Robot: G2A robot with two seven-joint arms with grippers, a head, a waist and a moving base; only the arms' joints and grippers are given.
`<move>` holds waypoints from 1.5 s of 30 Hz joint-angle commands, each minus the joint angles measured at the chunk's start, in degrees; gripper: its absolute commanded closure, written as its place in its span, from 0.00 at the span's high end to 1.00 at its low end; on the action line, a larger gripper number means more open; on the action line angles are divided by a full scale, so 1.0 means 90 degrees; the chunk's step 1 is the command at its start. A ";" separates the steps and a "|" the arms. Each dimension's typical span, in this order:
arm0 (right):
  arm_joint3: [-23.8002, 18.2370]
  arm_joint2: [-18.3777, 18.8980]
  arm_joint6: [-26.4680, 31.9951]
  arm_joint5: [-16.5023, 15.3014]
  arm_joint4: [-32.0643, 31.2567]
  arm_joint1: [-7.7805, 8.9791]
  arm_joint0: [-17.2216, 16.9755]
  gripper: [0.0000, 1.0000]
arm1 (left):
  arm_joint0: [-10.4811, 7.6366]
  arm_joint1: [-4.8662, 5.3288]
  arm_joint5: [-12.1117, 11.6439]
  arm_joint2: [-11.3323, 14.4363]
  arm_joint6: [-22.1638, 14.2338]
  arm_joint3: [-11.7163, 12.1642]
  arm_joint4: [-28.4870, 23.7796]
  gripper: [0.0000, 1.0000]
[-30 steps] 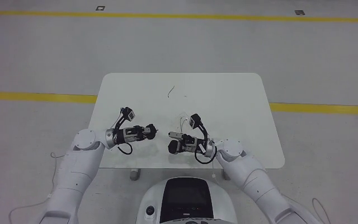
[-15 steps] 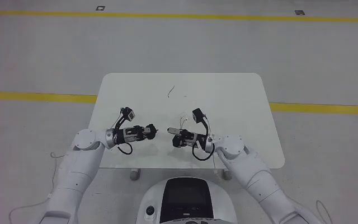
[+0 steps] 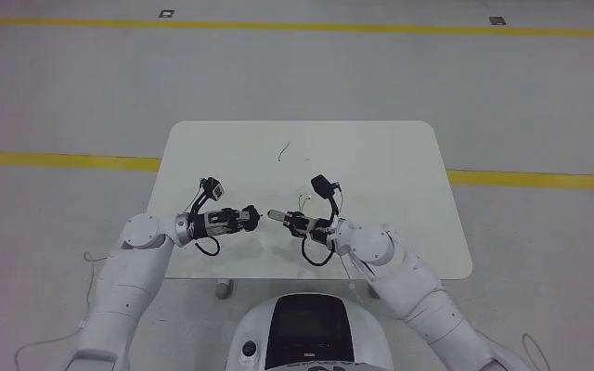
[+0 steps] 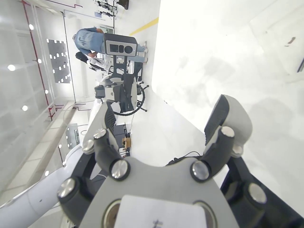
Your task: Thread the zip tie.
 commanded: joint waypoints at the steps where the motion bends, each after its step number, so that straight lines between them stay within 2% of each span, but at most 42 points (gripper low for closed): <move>1: 0.0000 0.0000 -0.0001 0.0000 -0.0001 0.0000 0.0000 1.00 | 0.0000 0.0000 0.0000 0.0000 0.0000 0.0000 0.0000 0.00; 3: -0.0012 -0.0002 -0.0124 0.0013 -0.0048 0.0000 -0.0028 1.00 | 0.0000 0.0000 0.0000 0.0000 0.0000 0.0000 0.0000 0.00; 6: -0.0166 0.0073 -0.0247 0.0225 -0.0160 0.0012 0.0023 1.00 | 0.0000 0.0000 0.0000 0.0000 0.0000 0.0000 0.0000 0.00; 10: -0.0425 0.0050 -0.0265 0.0737 -0.0473 0.0014 0.0178 1.00 | 0.0000 0.0000 0.0000 0.0000 0.0000 0.0000 0.0000 0.00; 14: -0.0491 -0.0134 -0.0196 0.1421 -0.0930 -0.0022 0.0525 1.00 | 0.0000 0.0000 0.0000 0.0000 0.0000 0.0000 0.0000 0.00; 15: -0.0447 -0.0200 -0.0210 0.1480 -0.1094 -0.0034 0.0607 1.00 | 0.0000 0.0000 0.0000 0.0000 0.0000 0.0000 0.0000 0.00; 19: 0.0017 -0.0387 -0.0290 0.1480 -0.1668 -0.0158 0.0942 1.00 | 0.0000 0.0000 0.0000 0.0000 0.0000 0.0000 0.0000 0.00; 26: 0.0954 -0.0390 -0.0349 0.1480 -0.1967 -0.0569 0.1406 1.00 | 0.0000 0.0000 0.0000 0.0000 0.0000 0.0000 0.0000 0.00; 28: 0.1185 -0.0441 -0.0124 0.1480 -0.2102 -0.0695 0.1484 1.00 | 0.0000 0.0000 0.0000 0.0000 0.0000 0.0000 0.0000 0.00; 38: 0.1185 -0.0441 -0.0124 0.1480 -0.2102 -0.0695 0.1484 1.00 | 0.0000 0.0000 0.0000 0.0000 0.0000 0.0000 0.0000 0.00; 42: 0.1198 -0.0577 -0.0037 0.1480 -0.2684 -0.0703 0.1532 1.00 | 0.0000 0.0000 0.0000 0.0000 0.0000 0.0000 0.0000 0.00; 45: 0.1400 -0.0577 0.0181 0.1480 -0.3004 -0.0803 0.1749 1.00 | 0.0000 0.0000 0.0000 0.0000 0.0000 0.0000 0.0000 0.00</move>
